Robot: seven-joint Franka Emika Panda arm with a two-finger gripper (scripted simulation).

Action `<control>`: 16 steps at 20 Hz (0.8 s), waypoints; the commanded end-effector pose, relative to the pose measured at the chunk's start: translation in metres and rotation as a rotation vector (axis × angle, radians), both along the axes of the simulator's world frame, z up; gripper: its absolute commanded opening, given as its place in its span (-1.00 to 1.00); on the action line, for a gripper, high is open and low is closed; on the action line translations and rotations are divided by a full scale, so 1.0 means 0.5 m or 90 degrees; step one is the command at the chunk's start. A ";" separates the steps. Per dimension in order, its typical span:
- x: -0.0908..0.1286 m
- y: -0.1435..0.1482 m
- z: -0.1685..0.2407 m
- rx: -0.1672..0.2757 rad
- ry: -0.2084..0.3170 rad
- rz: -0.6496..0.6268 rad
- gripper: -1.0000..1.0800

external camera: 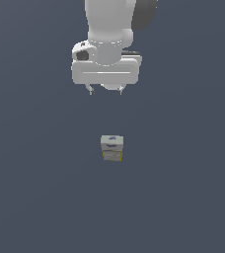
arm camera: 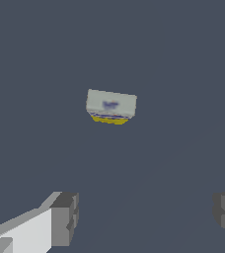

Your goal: Pick up the object and move it to a goal position.

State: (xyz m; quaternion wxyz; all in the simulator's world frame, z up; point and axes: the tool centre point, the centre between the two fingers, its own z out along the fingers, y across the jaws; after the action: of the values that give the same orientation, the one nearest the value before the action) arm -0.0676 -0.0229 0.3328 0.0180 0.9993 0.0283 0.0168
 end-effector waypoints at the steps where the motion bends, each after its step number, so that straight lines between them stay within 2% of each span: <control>1: 0.003 0.001 -0.003 -0.001 0.001 0.011 0.92; 9: 0.019 0.003 -0.020 -0.003 0.005 0.084 0.92; 16: 0.042 0.008 -0.045 -0.006 0.011 0.187 0.92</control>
State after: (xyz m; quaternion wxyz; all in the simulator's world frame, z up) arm -0.0494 -0.0196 0.3132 0.0198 0.9876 0.1554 0.0112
